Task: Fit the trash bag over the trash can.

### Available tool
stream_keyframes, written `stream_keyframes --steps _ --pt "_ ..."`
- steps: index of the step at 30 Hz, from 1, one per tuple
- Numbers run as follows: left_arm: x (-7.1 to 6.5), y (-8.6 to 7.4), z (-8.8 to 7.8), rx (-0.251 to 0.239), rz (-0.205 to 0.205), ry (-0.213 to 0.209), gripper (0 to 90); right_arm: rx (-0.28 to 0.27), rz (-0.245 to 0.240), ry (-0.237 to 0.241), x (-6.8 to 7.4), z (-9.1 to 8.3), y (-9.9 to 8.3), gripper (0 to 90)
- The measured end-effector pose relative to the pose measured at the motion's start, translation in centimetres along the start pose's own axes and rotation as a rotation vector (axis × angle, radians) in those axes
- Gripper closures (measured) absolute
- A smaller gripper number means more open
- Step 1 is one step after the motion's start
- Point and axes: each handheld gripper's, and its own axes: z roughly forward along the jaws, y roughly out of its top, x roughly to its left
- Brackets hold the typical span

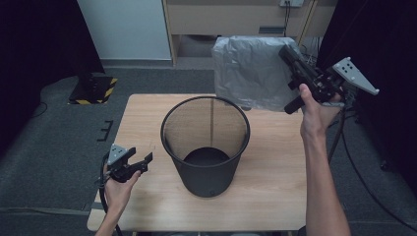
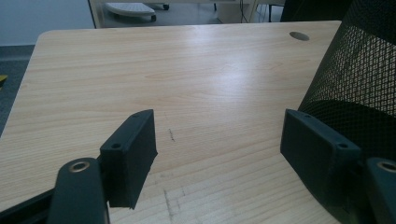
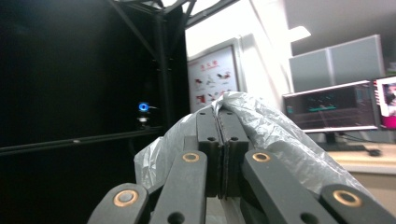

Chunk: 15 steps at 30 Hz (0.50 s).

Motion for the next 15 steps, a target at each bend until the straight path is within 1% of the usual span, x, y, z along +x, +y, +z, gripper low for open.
stream_keyframes --steps 4,7,8,9,11,12,13,14,15 --pt "-0.1 0.0 0.1 0.006 0.004 -0.005 26.0 -0.019 -0.010 0.030 1.4 1.4 0.7 89.4" --pt "-0.1 -0.1 0.2 0.008 0.009 -0.007 26.0 -0.034 -0.008 0.048 2.4 2.4 1.0 89.5" --pt "-0.1 -0.1 0.2 0.008 0.009 -0.007 26.0 -0.034 -0.008 0.048 2.4 2.4 1.0 89.5" --pt "-0.2 -0.1 0.2 0.006 0.008 -0.008 26.0 -0.036 -0.006 0.066 3.1 3.0 1.1 89.5" --pt "-0.1 0.0 0.1 0.005 0.011 -0.009 26.0 -0.021 -0.002 0.086 4.0 3.5 0.8 89.4" --pt "-0.1 0.0 0.1 0.005 0.011 -0.009 26.0 -0.021 -0.002 0.086 4.0 3.5 0.8 89.4" --pt "-0.1 0.0 0.1 0.003 0.007 -0.008 26.0 -0.003 0.002 0.109 4.8 4.0 0.1 89.4" --pt "-0.1 0.0 0.1 0.004 0.008 -0.007 26.0 0.002 0.002 0.116 5.1 4.2 -0.4 89.4" --pt "-0.1 0.0 0.0 0.004 0.010 -0.005 26.0 0.017 0.012 0.124 5.4 4.4 -0.8 89.4"
